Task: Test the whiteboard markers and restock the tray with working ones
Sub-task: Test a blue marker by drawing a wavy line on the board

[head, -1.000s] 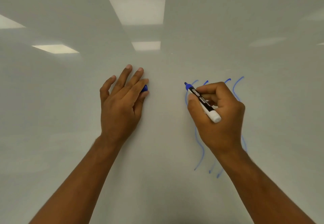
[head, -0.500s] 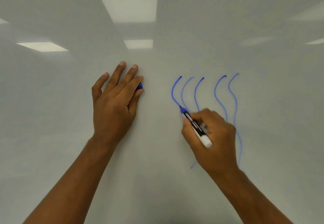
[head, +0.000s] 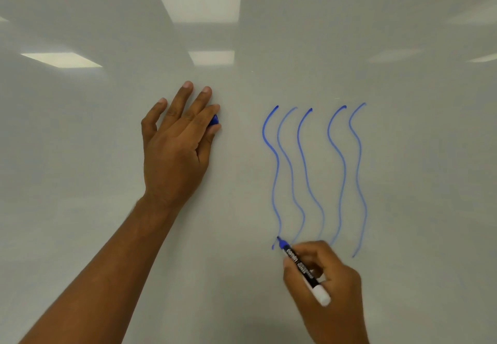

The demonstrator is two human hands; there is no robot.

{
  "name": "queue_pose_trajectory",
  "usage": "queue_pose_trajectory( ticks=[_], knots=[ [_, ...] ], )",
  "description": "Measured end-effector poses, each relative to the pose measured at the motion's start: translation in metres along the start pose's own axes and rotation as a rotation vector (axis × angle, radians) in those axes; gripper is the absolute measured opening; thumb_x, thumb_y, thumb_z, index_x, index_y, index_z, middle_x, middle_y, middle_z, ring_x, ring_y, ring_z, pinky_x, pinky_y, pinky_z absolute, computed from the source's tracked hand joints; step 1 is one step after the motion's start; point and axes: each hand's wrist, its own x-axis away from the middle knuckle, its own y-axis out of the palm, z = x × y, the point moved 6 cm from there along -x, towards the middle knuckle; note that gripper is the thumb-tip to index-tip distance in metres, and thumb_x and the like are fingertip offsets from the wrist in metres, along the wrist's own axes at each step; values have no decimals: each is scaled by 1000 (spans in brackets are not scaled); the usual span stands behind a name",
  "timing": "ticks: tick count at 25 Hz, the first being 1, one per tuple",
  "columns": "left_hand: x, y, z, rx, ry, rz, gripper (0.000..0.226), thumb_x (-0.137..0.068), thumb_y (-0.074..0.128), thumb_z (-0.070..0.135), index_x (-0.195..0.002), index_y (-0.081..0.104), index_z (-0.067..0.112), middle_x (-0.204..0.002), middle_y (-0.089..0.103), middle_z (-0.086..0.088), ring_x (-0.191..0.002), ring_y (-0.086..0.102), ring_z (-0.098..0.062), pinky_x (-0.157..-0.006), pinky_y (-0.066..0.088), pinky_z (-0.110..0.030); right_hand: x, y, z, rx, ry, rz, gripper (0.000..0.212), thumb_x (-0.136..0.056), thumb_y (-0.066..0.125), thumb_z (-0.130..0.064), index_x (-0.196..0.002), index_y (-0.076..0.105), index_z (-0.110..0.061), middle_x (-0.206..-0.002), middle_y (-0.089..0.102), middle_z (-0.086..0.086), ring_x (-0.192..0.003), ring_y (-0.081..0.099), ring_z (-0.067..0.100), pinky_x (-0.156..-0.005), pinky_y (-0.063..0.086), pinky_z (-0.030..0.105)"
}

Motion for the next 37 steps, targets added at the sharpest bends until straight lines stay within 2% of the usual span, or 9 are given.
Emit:
queue_pose_trajectory(
  ticks=[3,8,12,17,21,29,33,35,37],
  knots=[
    [0,0,1,-10,-1,1,30,-113,54,27,-136,69,15,-153,60,0,-152,45,-20,-121,34,-50,-41,-14,-38,-190,-74,41,15,-83,77,-20,-96,72,-27,-79,73,-9,-64,67,4,-60,49,10],
    [0,0,-1,-6,-10,-15,32,-113,54,28,-137,69,14,-154,58,-1,-152,45,-21,-121,35,-51,-115,-13,-104,-264,-272,131,6,-93,69,-21,-97,72,-18,-81,74,-6,-73,72,13,-62,57,25],
    [0,1,0,4,-6,-42,35,-112,56,29,-141,66,13,-155,56,-3,-153,44,-24,-123,33,-51,-143,2,-122,-159,-315,167,6,-87,72,-18,-90,66,-16,-76,70,-13,-70,69,7,-54,52,16],
    [0,0,0,5,-3,-27,33,-112,55,28,-140,67,14,-154,57,-2,-152,44,-23,-122,35,-52,-137,20,-113,-15,-324,81,7,-90,67,-23,-89,66,-16,-72,66,-1,-63,63,16,-56,50,38],
    [0,-1,0,14,7,-10,31,-113,55,28,-137,69,14,-153,59,-1,-151,46,-22,-121,36,-51,-83,17,-87,246,-429,9,9,-88,62,-28,-88,64,-19,-69,57,-4,-67,51,17,-65,44,39],
    [-1,1,-2,17,15,-2,28,-113,53,28,-134,69,16,-153,60,2,-152,45,-19,-120,35,-50,32,28,-20,395,-328,-262,16,-69,80,-22,-73,64,-20,-55,51,-7,-54,43,10,-56,33,22],
    [0,1,-6,103,-38,-20,30,-114,52,27,-137,67,16,-152,61,4,-152,44,-16,-121,32,-47,26,-14,-7,75,4,-173,9,-74,73,-32,-83,70,-33,-65,65,-10,-63,59,8,-58,46,20],
    [-1,-2,-10,182,-90,-36,33,-114,50,25,-143,62,13,-151,61,1,-152,44,-15,-123,32,-49,25,-33,-6,-58,85,-153,15,-75,73,-29,-88,69,-34,-70,70,-14,-62,64,7,-56,46,12],
    [2,-10,-2,278,-144,-62,31,-114,46,21,-141,58,11,-151,62,-4,-152,44,-16,-122,34,-53,28,-50,-8,-128,144,-169,20,-80,77,-31,-97,67,-34,-75,74,-9,-65,68,9,-59,49,13]
  ],
)
